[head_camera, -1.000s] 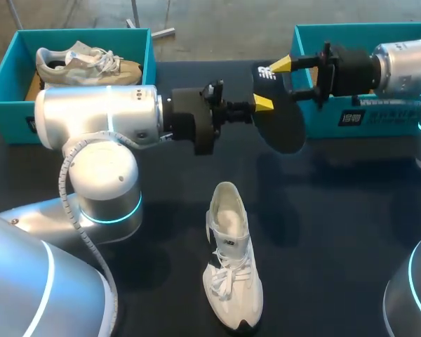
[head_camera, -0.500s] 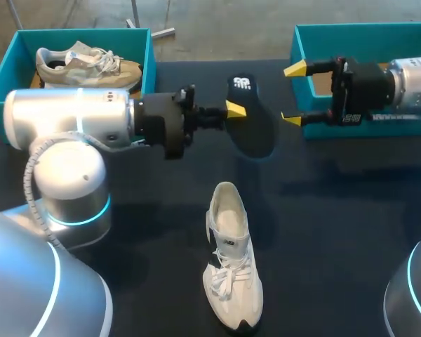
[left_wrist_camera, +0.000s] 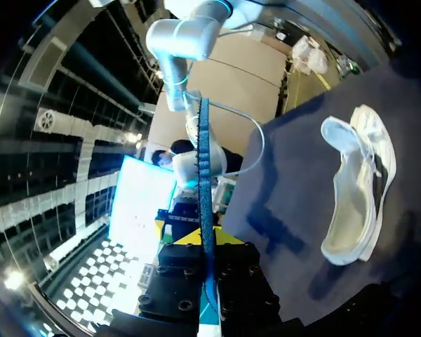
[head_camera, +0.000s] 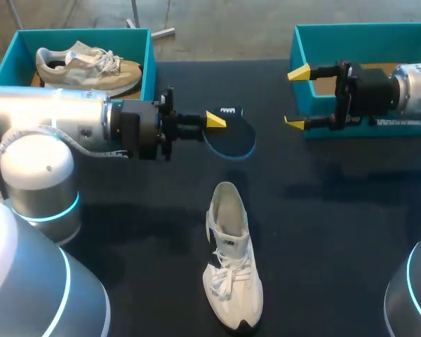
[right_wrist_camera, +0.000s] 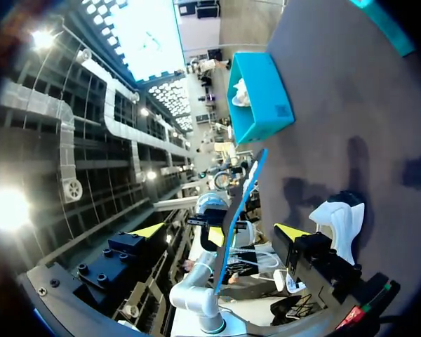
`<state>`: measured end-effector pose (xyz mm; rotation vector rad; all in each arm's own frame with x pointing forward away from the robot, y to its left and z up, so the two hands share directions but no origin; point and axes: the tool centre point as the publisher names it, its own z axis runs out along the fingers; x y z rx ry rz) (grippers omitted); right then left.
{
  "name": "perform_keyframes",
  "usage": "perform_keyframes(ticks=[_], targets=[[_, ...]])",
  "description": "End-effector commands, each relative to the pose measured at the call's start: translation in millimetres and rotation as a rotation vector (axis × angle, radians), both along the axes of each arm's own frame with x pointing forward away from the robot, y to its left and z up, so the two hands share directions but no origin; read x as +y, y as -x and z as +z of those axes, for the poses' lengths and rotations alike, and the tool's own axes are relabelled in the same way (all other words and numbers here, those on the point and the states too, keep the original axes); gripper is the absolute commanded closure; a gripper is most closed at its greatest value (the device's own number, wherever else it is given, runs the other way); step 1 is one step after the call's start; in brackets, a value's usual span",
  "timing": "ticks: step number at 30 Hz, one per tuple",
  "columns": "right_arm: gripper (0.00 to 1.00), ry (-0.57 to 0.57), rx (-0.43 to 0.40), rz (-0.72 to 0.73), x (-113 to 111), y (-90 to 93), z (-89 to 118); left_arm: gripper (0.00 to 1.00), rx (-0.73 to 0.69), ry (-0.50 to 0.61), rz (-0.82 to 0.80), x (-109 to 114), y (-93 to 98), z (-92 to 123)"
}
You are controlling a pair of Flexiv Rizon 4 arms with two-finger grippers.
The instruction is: Take the shoe out of the shoebox, open the shoe tongue, remove and reinsert the insole, then place the shoe into the shoebox
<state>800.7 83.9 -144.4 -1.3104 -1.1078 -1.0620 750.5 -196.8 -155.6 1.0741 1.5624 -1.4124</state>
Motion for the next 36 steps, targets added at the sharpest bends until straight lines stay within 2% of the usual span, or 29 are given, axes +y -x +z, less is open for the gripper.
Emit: perform_keyframes(ticks=[1,13,16,22,32,35,36], targets=[[0.0,0.003,0.0,-0.002,1,0.9,0,1.0,0.368,0.106,-0.186,6,-5.9,3],[0.0,0.003,0.0,-0.002,1,0.9,0,1.0,0.368,0.106,-0.186,6,-5.9,3],[0.0,0.003,0.0,-0.002,1,0.9,0,1.0,0.604,0.099,-0.18,-1,-5.7,10],[0.0,0.003,0.0,-0.002,1,0.9,0,1.0,0.928,0.106,-0.155,3,-4.5,28],[0.0,0.003,0.0,-0.002,1,0.9,0,1.0,1.282,0.032,-0.044,25,4.2,42],[0.0,0.003,0.0,-0.002,1,0.9,0,1.0,1.458,0.005,-0.049,30,5.2,42],[0.0,0.003,0.0,-0.002,1,0.9,0,1.0,1.628,-0.016,-0.113,31,7.2,42]])
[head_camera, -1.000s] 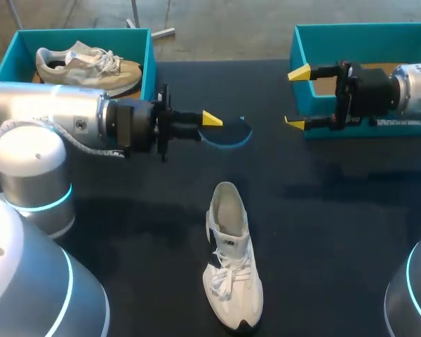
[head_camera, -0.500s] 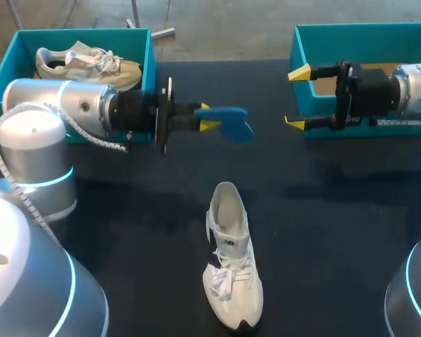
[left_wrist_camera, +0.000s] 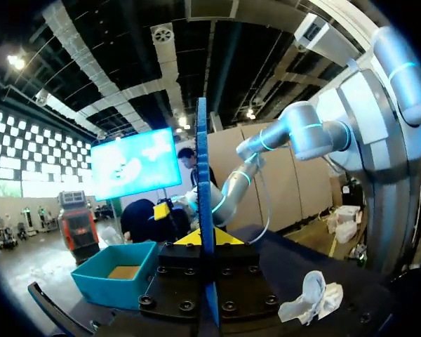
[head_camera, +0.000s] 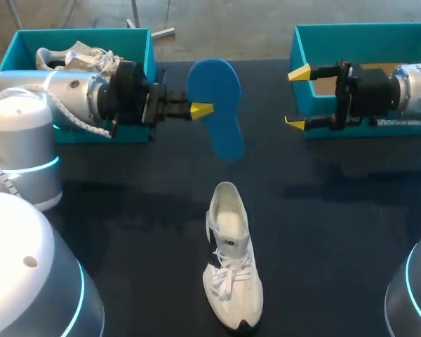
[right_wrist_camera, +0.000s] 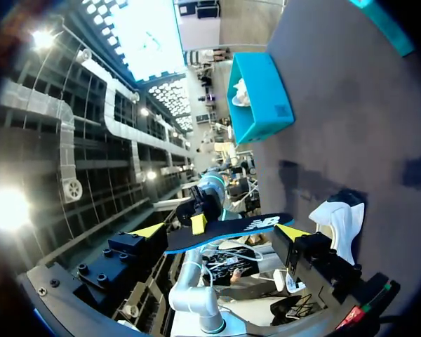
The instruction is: Take the shoe out of the shoebox, open the shoe tongue, remove and reinsert the insole, then place the shoe into the shoebox
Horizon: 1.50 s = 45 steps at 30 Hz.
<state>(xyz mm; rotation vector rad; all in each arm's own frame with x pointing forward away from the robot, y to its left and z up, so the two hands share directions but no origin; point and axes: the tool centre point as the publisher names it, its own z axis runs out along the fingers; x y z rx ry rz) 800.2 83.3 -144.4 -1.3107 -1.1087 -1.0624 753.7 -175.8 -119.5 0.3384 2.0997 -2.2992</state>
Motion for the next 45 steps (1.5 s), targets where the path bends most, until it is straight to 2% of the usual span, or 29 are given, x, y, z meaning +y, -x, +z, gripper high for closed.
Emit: perform_keyframes(ticks=[1,3,4,17,18,22,24,27,31,37,45], targets=[[0.0,0.002,0.001,-0.002,1,0.5,0,1.0,0.728,-0.096,-0.138,11,11.4,8],[0.0,0.002,0.001,-0.002,1,0.5,0,1.0,0.855,-0.128,-0.168,12,10.5,7],[0.0,0.002,0.001,-0.002,1,0.5,0,1.0,0.873,-0.154,-0.162,13,8.7,7],[0.0,0.002,0.001,-0.002,1,0.5,0,1.0,0.873,-0.154,-0.162,13,8.7,7],[0.0,0.002,0.001,-0.002,1,0.5,0,1.0,1.007,-0.15,-0.202,10,7.9,4],[0.0,0.002,0.001,-0.002,1,0.5,0,1.0,1.366,-0.092,-0.277,1,-4.2,-6],[0.0,0.002,0.001,-0.002,1,0.5,0,1.0,1.487,-0.072,-0.286,-2,-9.2,-9],[0.0,0.002,0.001,-0.002,1,0.5,0,1.0,1.589,-0.028,-0.274,-5,-14.2,-12],[0.0,0.002,0.001,-0.002,1,0.5,0,1.0,1.686,-0.005,-0.234,-9,-20.1,-17],[0.0,0.002,0.001,-0.002,1,0.5,0,1.0,1.769,-0.039,-0.154,-14,-24.0,-27],[0.0,0.002,0.001,-0.002,1,0.5,0,1.0,1.814,-0.055,-0.068,-16,-25.9,-28]])
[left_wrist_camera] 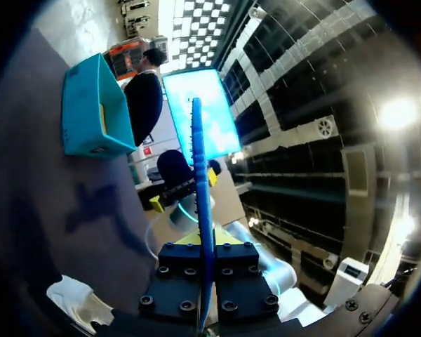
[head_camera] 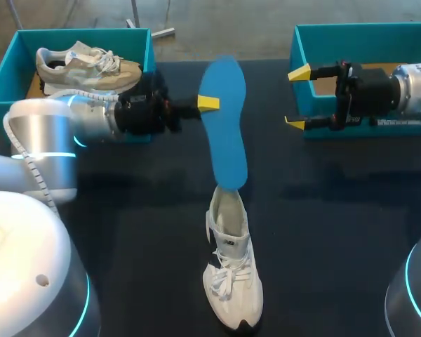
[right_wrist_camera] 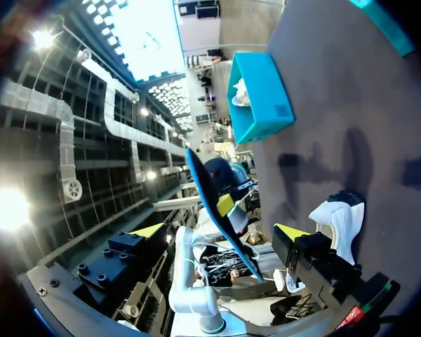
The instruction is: Take the shoe out of the shoebox, open the shoe tongue, remove and reinsert the insole, then place the shoe into the shoebox
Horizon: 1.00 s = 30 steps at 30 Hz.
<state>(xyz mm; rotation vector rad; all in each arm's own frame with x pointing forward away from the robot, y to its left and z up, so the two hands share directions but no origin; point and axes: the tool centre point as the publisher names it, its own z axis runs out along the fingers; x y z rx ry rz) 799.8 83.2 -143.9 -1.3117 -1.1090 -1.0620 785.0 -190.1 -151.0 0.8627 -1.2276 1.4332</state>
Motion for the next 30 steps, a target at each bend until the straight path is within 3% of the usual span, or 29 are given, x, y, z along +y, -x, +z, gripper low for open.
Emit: perform_keyframes(ticks=[1,14,30], targets=[[0.0,0.001,0.001,-0.002,1,0.1,0,1.0,0.337,-0.106,0.077,-2,4.8,4],[0.0,0.001,0.001,-0.002,1,0.1,0,1.0,0.383,-0.198,0.087,-12,2.7,-8],[0.0,0.001,0.001,-0.002,1,0.1,0,1.0,0.377,-0.218,0.117,-21,-9.9,-22]])
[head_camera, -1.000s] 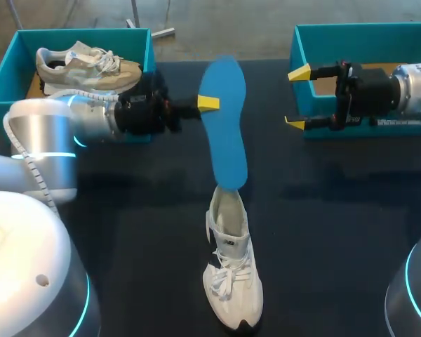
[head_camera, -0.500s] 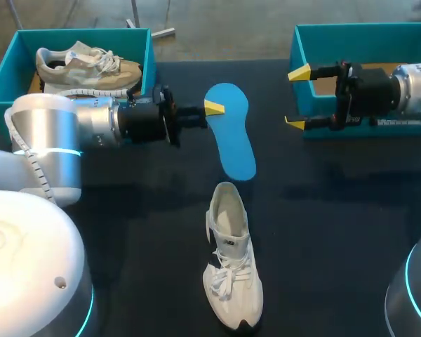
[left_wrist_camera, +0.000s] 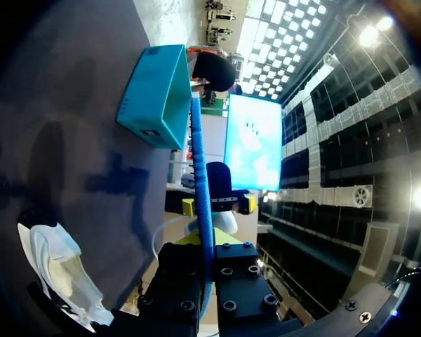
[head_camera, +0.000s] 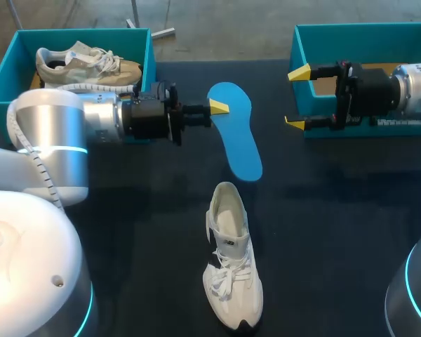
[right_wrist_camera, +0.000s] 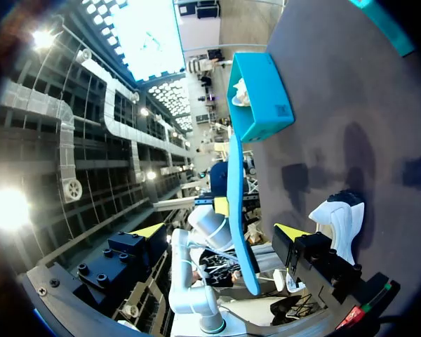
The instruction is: Take the shoe out of the shoebox, open the shoe tongue, remove and reinsert the insole, then place the shoe into the shoebox
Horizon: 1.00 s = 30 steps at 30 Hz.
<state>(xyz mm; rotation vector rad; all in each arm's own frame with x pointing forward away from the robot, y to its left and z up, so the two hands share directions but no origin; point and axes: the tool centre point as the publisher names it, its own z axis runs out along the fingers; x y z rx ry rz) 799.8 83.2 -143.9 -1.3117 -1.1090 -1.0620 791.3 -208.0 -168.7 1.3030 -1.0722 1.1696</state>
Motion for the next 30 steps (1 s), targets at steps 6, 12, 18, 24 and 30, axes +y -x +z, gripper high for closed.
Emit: perform_keyframes(ticks=[6,12,18,24,30], targets=[[0.0,0.051,-0.011,-0.008,0,-0.3,3,1.0,0.004,0.0,0.003,-3,-3.5,-4],[0.0,0.219,-0.042,-0.023,2,7.9,19,1.0,0.004,0.0,0.003,-3,-3.5,-4],[0.0,0.442,-0.005,-0.012,6,11.0,45,1.0,0.004,0.0,0.003,-3,-3.5,-4],[0.0,0.693,0.005,0.027,15,9.8,73,1.0,0.004,0.0,0.003,-3,-3.5,-4],[0.0,0.917,0.02,0.066,29,9.0,92,1.0,0.004,0.0,0.003,-3,-3.5,-4]])
